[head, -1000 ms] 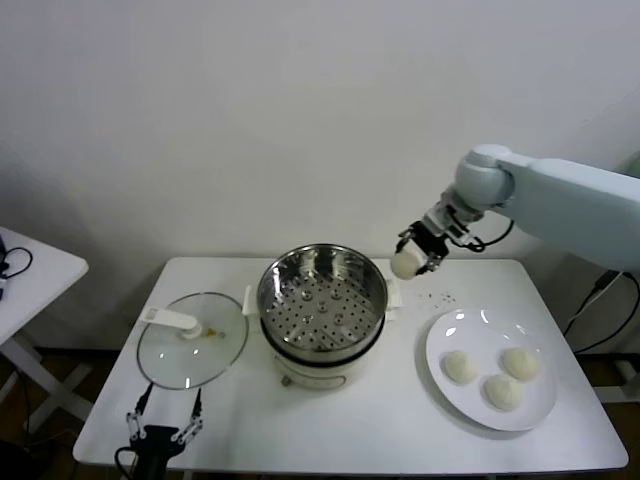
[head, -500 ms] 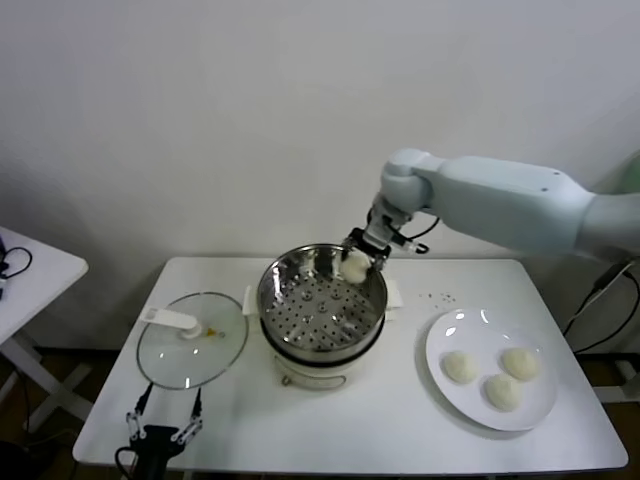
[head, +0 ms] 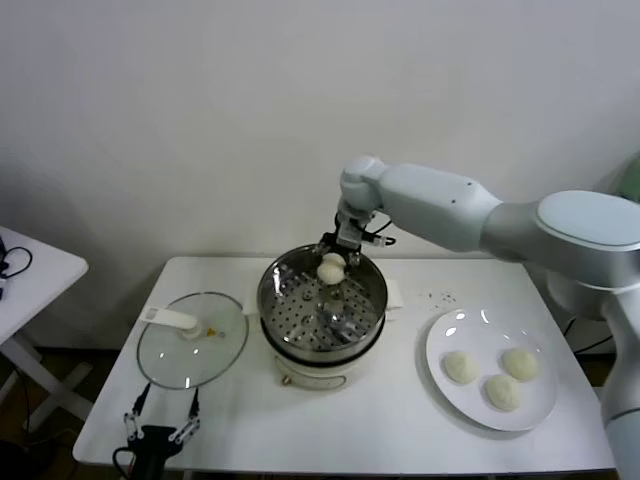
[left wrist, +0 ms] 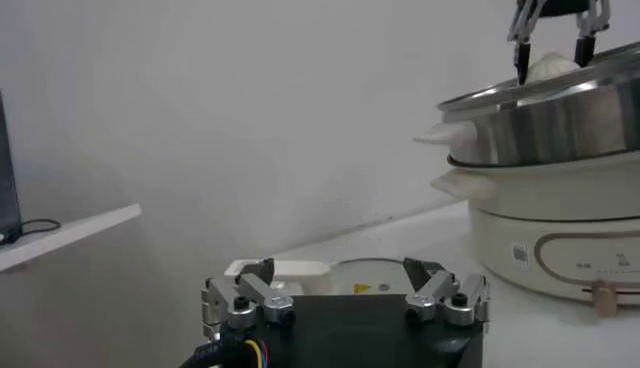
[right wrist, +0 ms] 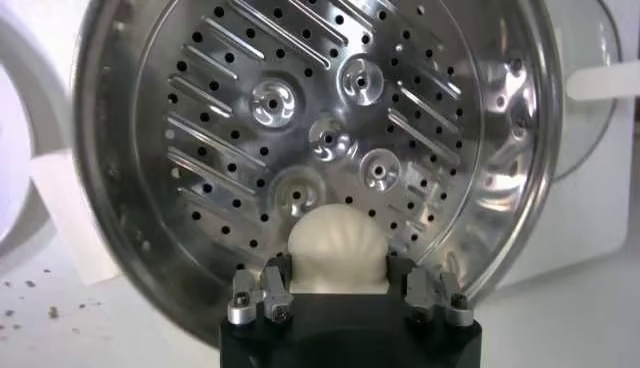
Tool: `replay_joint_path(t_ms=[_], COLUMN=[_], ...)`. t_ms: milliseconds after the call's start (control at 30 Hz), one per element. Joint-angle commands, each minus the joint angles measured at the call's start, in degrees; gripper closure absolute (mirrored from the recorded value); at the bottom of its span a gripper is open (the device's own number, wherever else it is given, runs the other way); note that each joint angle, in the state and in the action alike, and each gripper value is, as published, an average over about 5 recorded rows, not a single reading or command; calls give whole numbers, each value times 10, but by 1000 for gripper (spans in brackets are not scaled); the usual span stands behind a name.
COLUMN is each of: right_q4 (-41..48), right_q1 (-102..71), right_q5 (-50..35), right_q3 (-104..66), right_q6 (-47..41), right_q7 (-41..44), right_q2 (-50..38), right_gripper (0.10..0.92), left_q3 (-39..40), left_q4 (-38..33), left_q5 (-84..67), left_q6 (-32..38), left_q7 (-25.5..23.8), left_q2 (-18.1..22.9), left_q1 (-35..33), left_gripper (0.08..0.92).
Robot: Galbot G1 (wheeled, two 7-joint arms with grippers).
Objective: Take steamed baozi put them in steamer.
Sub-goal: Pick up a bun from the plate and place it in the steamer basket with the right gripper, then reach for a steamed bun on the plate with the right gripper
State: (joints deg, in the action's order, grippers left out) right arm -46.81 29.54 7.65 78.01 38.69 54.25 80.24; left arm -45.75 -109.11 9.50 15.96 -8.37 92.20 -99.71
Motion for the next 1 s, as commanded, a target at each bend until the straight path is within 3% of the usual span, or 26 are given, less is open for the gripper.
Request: replay_joint_path(t_ms=[33, 400, 633, 767, 900, 1000], right_q4=[78, 121, 123, 115, 84, 31], right_q1=[-23, -42, -37, -24, 11, 74], right_q5=[20, 22, 13, -11, -84, -215], right_q3=[-9, -26, -30, -29, -5, 60], right_q6=[56, 77, 102, 112, 92, 7], right_q7=[-4, -2, 9, 20, 33, 41], right_q2=[44, 67, 69, 60, 30, -13], right_gripper=[382, 346, 219, 204, 203, 203], left_q3=[1, -1, -2, -2, -3, -3], left_q4=[1, 1, -1, -2, -5, -7], left_q5=[0, 0, 0, 1, 1, 2], left_q6=[1, 4, 4, 4, 5, 4], left_q7=[0, 1, 0, -1, -1, -1], left_q2=[28, 28, 28, 28, 28, 28], left_q1=[0, -1, -1, -2, -5, -7], left_gripper=[177, 177, 177, 177, 177, 177])
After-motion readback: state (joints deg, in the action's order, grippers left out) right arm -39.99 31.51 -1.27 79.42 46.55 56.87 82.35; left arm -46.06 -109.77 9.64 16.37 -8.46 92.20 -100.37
